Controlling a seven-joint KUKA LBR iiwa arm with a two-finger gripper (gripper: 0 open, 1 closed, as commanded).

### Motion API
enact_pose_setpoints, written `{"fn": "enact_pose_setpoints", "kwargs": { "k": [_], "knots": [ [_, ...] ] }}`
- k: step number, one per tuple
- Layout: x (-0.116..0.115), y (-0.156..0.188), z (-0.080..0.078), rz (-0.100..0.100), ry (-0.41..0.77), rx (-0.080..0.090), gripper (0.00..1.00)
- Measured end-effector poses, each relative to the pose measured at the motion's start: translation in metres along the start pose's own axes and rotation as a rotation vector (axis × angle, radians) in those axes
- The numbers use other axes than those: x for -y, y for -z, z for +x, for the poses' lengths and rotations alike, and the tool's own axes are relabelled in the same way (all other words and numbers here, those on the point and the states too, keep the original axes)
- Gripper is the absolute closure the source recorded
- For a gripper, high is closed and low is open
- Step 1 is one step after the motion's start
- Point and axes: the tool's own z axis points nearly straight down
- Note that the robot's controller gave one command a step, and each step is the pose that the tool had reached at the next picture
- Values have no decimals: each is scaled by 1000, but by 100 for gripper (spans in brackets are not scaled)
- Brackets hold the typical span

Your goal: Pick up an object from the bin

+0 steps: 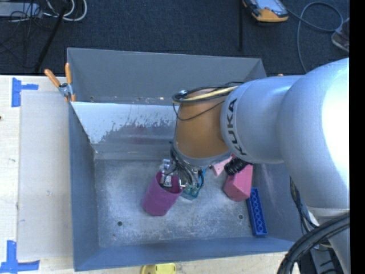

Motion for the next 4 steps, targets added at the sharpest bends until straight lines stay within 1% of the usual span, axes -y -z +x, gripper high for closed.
{"fn": "enact_pose_setpoints", "kwargs": {
  "k": [1, 2, 3, 4],
  "knots": [
    [0, 38, -11, 8, -24, -7, 100],
    [-16, 45, -29, 0, -12, 11, 100],
    [-4, 39, -12, 7, -21, -10, 100],
    [-22, 114, -13, 5, -21, -4, 100]
  ]
}}
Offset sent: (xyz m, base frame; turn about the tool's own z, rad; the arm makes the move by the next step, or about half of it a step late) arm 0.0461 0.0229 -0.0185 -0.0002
